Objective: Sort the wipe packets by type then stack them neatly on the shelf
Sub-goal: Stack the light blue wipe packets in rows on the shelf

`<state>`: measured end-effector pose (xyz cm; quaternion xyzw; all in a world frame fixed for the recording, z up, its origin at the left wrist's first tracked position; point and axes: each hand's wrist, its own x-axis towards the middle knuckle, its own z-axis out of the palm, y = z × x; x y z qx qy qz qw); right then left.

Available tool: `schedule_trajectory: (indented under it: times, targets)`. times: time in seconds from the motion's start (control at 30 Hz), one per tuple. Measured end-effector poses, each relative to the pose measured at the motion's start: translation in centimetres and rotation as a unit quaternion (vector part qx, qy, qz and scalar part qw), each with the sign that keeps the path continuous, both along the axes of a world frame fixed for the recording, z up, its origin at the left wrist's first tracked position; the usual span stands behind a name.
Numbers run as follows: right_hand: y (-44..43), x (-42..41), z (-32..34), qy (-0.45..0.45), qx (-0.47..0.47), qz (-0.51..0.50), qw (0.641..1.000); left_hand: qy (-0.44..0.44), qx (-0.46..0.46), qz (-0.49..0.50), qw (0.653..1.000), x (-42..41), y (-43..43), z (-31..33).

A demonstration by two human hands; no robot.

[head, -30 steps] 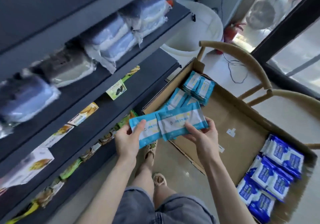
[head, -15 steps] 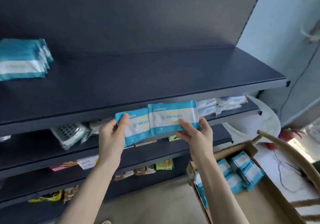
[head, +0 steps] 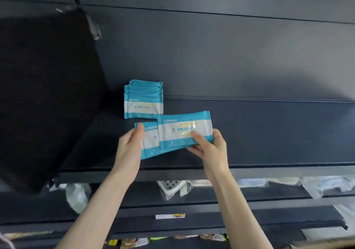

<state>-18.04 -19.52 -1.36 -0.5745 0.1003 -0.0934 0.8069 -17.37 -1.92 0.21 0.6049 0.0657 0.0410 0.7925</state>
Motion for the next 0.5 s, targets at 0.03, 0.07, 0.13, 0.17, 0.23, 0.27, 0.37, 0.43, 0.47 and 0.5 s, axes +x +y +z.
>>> schedule_trajectory:
  times: [0.03, 0.07, 0.13, 0.17, 0.23, 0.27, 0.37, 0.43, 0.47, 0.5]
  targets:
    - [1.2, 0.8, 0.0, 0.003, -0.002, 0.003, 1.000, 0.010, -0.007, -0.005, 1.000, 0.8, 1.1, 0.1]
    - [2.4, 1.5, 0.0, 0.005, -0.006, 0.001, 1.000, 0.020, -0.016, -0.010, 1.000, 1.5, 2.1, 0.1]
    - [4.2, 3.0, -0.1, 0.003, -0.018, -0.008, 1.000, 0.032, -0.022, -0.027, 0.999, 3.0, 3.6, 0.1]
    - [4.9, 3.8, -0.2, 0.004, -0.029, -0.011, 0.999, 0.030, -0.006, -0.042, 0.999, 3.8, 4.1, 0.1]
    - [6.1, 5.4, -0.4, 0.007, -0.054, -0.017, 0.998, 0.012, 0.034, -0.064, 0.997, 5.1, 4.8, 0.0]
    - [6.6, 6.2, -0.4, 0.006, -0.063, -0.018, 0.998, 0.003, 0.049, -0.066, 0.997, 5.8, 5.1, 0.0]
    - [7.6, 8.2, -0.4, -0.003, -0.086, -0.017, 0.996, -0.022, 0.090, -0.050, 0.994, 8.1, 6.1, -0.2]
    - [7.8, 9.5, -0.1, -0.016, -0.105, -0.008, 0.994, -0.030, 0.110, -0.039, 0.993, 9.7, 6.7, -0.4]
    - [7.9, 10.2, 0.0, -0.021, -0.115, 0.000, 0.993, -0.035, 0.116, -0.032, 0.992, 10.4, 7.0, -0.4]
    - [7.9, 10.9, 0.0, -0.028, -0.129, 0.009, 0.991, -0.041, 0.122, -0.023, 0.991, 11.1, 7.1, -0.5]
